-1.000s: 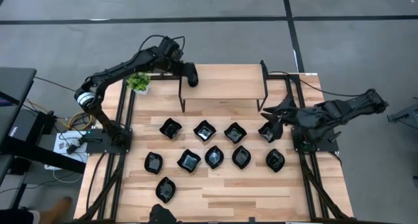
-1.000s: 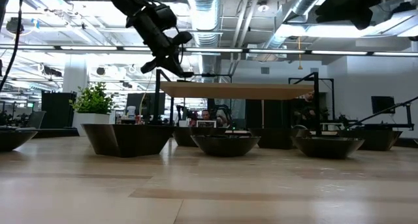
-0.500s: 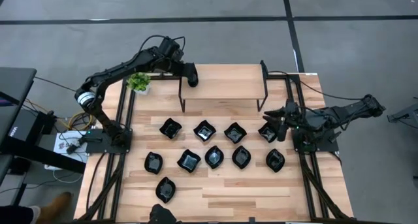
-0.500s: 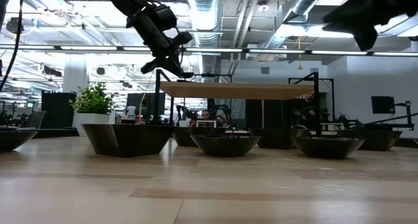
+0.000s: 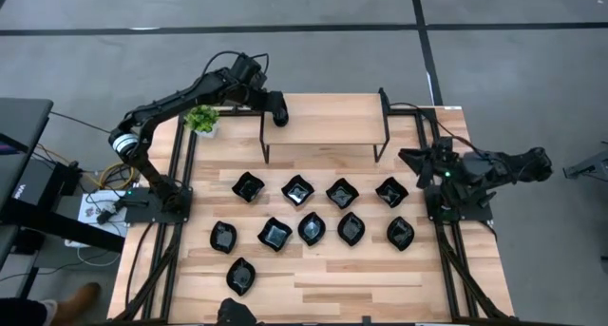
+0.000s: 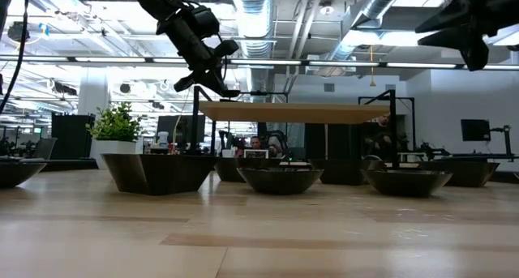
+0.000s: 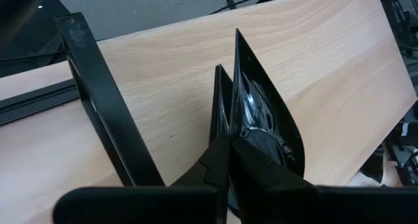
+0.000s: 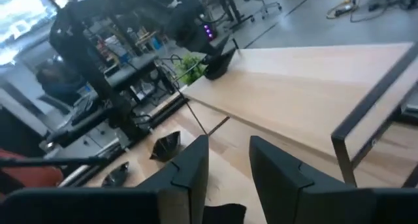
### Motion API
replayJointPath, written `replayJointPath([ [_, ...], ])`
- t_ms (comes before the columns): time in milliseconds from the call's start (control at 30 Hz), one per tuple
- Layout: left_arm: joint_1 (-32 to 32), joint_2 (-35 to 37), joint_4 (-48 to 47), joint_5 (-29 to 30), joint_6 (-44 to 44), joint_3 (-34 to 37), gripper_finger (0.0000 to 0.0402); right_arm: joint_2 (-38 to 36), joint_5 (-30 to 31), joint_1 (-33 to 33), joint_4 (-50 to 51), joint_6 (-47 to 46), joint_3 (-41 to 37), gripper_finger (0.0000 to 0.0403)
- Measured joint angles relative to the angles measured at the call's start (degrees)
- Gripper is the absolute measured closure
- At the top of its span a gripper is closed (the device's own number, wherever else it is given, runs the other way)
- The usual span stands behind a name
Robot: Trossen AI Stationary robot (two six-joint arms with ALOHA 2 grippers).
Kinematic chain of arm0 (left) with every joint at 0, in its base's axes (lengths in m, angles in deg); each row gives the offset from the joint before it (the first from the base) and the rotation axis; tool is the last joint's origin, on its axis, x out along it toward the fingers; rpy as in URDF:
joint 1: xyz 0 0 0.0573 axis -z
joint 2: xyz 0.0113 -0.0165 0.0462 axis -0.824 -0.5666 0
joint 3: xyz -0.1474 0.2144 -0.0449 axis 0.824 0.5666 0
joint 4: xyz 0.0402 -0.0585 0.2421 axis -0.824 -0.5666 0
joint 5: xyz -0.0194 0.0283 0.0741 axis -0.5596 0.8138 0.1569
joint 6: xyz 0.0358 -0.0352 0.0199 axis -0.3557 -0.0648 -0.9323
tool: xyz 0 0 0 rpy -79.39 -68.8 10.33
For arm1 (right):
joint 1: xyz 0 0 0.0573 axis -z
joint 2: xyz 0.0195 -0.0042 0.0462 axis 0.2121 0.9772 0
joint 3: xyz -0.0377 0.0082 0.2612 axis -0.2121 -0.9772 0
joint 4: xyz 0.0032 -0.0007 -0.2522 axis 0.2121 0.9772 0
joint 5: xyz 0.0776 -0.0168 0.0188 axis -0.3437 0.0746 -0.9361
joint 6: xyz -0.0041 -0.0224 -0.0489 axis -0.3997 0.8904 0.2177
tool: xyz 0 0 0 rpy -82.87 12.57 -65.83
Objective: Pick & Place Mini shaped plates
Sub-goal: Stack the black drop shaped plate on top of the black drop shaped plates on the shelf
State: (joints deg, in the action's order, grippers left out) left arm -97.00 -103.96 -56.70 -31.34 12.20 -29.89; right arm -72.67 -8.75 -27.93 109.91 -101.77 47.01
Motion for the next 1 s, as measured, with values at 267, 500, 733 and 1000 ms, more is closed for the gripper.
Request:
replayJointPath([
  [267,0.3,0.0,0.0,-0.1,0.4,0.0,0.0392,0.0,-5.3,0.0,-19.5,8.0,-8.8,0.0296],
  [500,0.3,-0.1,-0.1,-0.6,0.6,0.0,0.0392,-3.8,-5.7,0.1,-21.5,8.0,-12.2,0.0296],
  [733,0.3,-0.2,-0.4,-0.6,1.3,0.0,0.0392,-7.0,-8.5,0.1,-21.9,8.9,-12.2,0.0296],
  [1000,0.7,-0.6,-0.6,0.4,1.4,0.1,0.0392,-7.1,-8.7,0.1,-21.6,9.0,-12.2,0.0296],
])
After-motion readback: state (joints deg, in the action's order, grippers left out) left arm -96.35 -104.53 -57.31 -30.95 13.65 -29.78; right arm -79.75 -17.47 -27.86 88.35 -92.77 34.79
